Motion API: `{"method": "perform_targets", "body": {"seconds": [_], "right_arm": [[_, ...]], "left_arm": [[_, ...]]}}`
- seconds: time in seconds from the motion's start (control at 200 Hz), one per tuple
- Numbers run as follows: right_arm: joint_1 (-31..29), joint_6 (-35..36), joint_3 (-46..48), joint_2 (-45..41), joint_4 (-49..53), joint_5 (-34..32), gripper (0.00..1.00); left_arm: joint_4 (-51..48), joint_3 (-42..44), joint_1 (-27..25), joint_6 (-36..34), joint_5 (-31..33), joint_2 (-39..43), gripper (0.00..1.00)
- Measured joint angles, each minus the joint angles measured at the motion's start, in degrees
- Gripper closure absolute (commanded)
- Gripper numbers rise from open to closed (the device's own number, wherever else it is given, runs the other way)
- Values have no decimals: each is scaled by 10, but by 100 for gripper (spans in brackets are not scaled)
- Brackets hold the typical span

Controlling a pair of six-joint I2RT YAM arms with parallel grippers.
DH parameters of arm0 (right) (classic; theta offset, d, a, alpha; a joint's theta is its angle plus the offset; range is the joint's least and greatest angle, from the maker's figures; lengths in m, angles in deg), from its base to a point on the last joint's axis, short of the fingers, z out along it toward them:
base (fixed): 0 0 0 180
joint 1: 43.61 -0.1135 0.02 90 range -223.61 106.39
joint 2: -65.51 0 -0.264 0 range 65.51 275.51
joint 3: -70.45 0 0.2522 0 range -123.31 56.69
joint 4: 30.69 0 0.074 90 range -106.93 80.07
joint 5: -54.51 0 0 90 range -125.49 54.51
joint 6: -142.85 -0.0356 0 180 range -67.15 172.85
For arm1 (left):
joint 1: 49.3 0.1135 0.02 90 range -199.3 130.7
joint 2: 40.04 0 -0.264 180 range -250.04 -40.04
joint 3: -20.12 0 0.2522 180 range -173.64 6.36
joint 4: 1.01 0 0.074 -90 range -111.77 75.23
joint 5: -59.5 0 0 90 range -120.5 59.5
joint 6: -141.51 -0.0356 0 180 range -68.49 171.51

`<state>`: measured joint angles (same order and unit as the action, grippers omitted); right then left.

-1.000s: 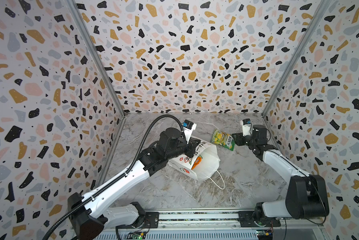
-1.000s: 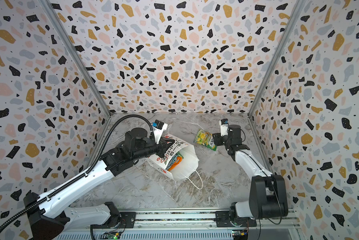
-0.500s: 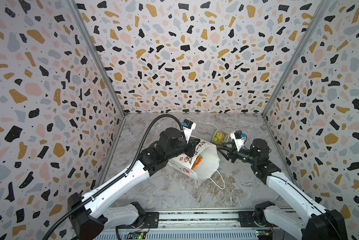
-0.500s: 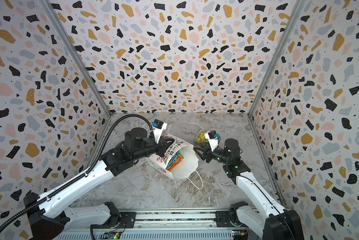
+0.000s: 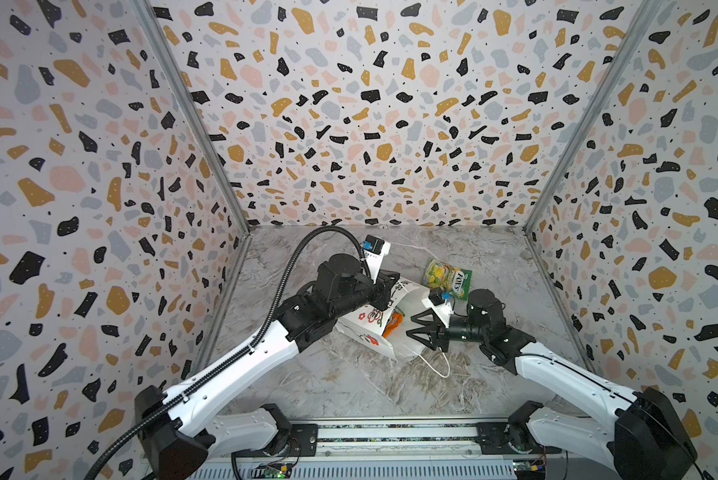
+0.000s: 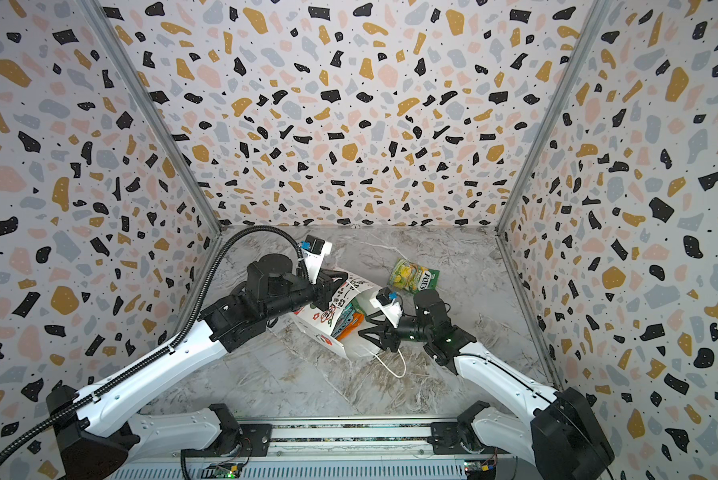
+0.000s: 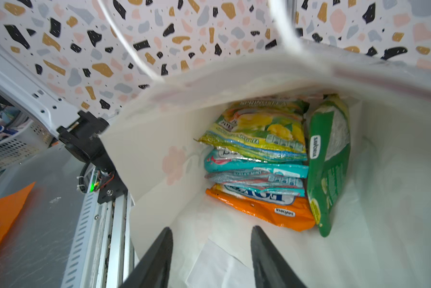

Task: Take the snacks out of the paper bag
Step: 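Move the open right gripper back to the bag opening, then reach the right gripper into the bag and grip the green Savoria packet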

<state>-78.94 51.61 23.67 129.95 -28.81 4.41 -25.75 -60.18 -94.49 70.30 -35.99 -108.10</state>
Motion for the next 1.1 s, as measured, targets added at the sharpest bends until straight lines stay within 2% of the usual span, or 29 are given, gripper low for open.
{"method": "perform_targets", "body": {"seconds": [0.29, 0.656, 1.101], "right_arm": [[-44, 43, -4, 71, 40, -138, 47], [-70, 61, -63, 139, 42, -301, 51], [-98, 80, -92, 209, 4, -391, 60]], "left_arm": [[1, -1, 0, 1, 0, 3, 100], [1, -1, 0, 2, -16, 3, 100], [1, -1, 0, 3, -28, 3, 100]]}}
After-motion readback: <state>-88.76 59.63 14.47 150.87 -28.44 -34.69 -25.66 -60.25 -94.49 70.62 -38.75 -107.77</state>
